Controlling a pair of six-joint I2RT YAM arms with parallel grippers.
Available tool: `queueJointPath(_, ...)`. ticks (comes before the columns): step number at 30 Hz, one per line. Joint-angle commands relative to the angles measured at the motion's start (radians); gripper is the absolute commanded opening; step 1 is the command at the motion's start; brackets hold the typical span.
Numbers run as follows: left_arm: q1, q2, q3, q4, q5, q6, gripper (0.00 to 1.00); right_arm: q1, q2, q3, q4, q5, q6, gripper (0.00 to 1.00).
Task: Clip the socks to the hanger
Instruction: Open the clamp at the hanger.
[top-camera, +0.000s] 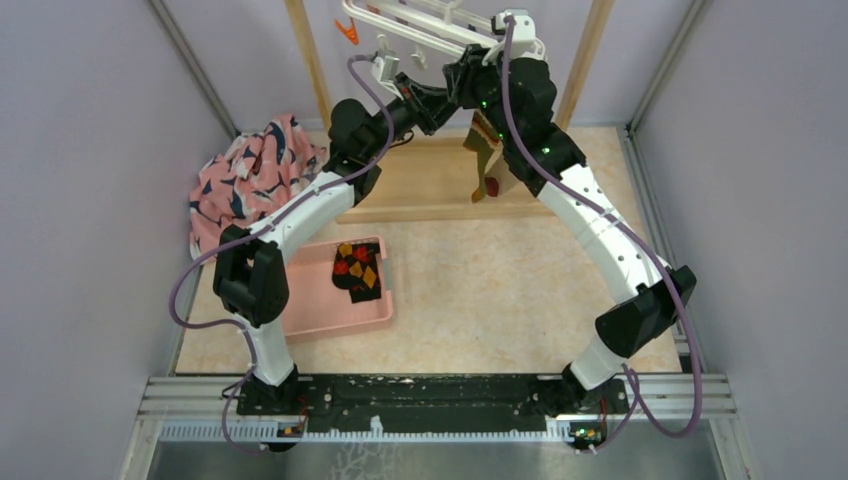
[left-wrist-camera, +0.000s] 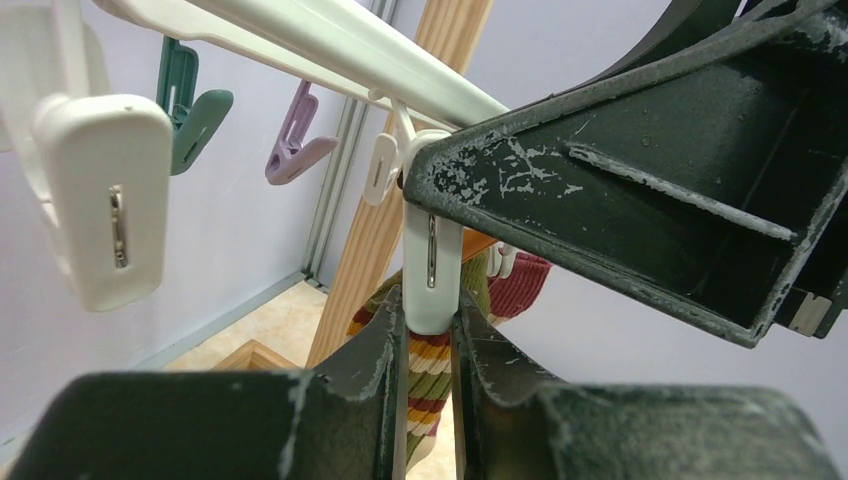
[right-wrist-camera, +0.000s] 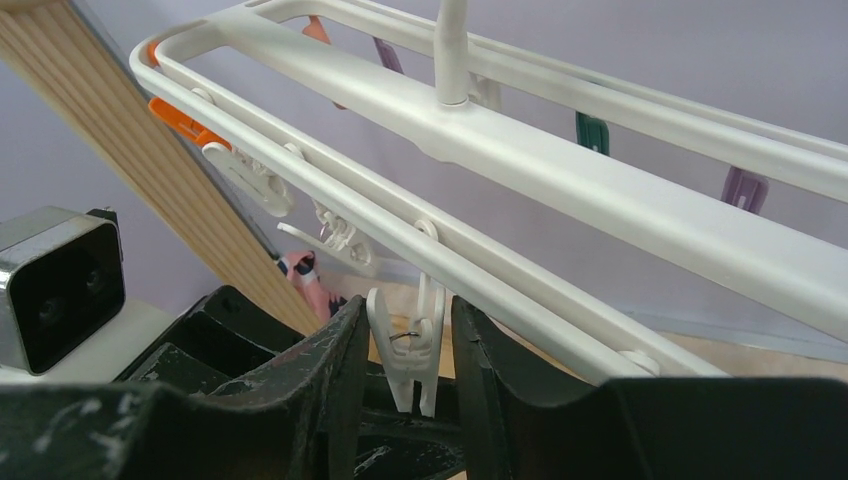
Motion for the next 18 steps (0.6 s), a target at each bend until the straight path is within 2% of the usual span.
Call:
queueJointPath(1,0.001,-0.033,-0.008,0.039,0.028,0.001,0.0,-0.018,0.0,0.027,0.023,-0.004,0.002,0.36)
queueJointPath(6,0.001,-0.035,-0.008,0.039,0.033,0.001,0.0,-0.023,-0.004,0.021,0.023,-0.011,0.009,0.32)
queueJointPath(10,0.001,-0.038,-0.013,0.042,0.035,0.0,0.0,-0.024,-0.004,0.023,0.022,-0.01,0.011,0.14)
queueJointPath(14,0.001,-0.043,-0.018,0.042,0.034,0.001,0.0,-0.029,-0.002,0.022,0.013,-0.012,0.012,0.0)
queueJointPath(18,0.001,-0.046,-0.022,0.044,0.031,0.004,0.0,-0.031,-0.002,0.023,0.008,-0.018,0.014,0.0)
